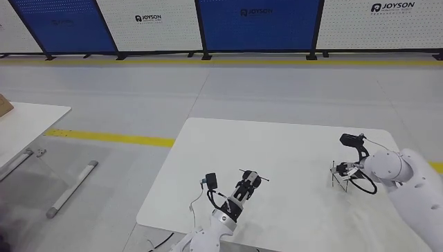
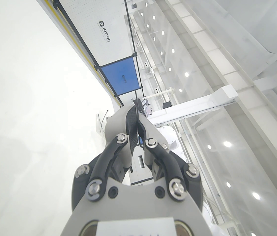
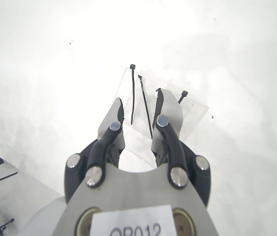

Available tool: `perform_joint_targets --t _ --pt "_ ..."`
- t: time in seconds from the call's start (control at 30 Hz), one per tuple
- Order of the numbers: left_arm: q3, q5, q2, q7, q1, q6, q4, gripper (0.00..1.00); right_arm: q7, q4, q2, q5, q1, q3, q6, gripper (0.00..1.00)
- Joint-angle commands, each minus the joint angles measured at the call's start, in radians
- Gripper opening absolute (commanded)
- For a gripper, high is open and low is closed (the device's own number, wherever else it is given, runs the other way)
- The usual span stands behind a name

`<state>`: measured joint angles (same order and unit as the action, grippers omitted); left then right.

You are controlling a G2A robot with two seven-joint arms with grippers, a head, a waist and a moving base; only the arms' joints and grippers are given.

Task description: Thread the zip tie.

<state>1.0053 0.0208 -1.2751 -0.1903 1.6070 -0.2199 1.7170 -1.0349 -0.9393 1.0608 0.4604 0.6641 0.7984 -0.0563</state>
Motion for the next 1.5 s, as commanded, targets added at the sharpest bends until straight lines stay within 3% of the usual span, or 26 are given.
perform_joint_targets --t 0.0,0.07,0.8,1.13,1.33,1.47 --pt "0.000 0.000 0.000 0.000 0.000 0.000 0.000 0.00 0.000 0.019 0.009 -0.002 -0.011 -0.010 0.004 0.28" --pt "0.000 0.000 0.000 0.000 0.000 0.000 0.000 0.00 0.000 0.039 0.018 -0.005 -0.022 -0.018 0.009 0.24" --pt "0.000 0.000 0.000 0.000 0.000 0.000 0.000 0.00 0.004 0.216 0.097 -0.010 -0.102 -0.078 0.049 0.24" --pt "0.000 0.000 0.000 0.000 0.000 0.000 0.000 0.00 0.004 0.274 0.123 -0.009 -0.124 -0.086 0.061 0.09" --pt "0.000 0.000 0.000 0.000 0.000 0.000 0.000 0.00 0.002 0.304 0.138 -0.005 -0.137 -0.091 0.067 0.09" --pt "0.000 0.000 0.000 0.000 0.000 0.000 0.000 0.00 0.001 0.321 0.145 -0.005 -0.144 -0.090 0.076 0.00"
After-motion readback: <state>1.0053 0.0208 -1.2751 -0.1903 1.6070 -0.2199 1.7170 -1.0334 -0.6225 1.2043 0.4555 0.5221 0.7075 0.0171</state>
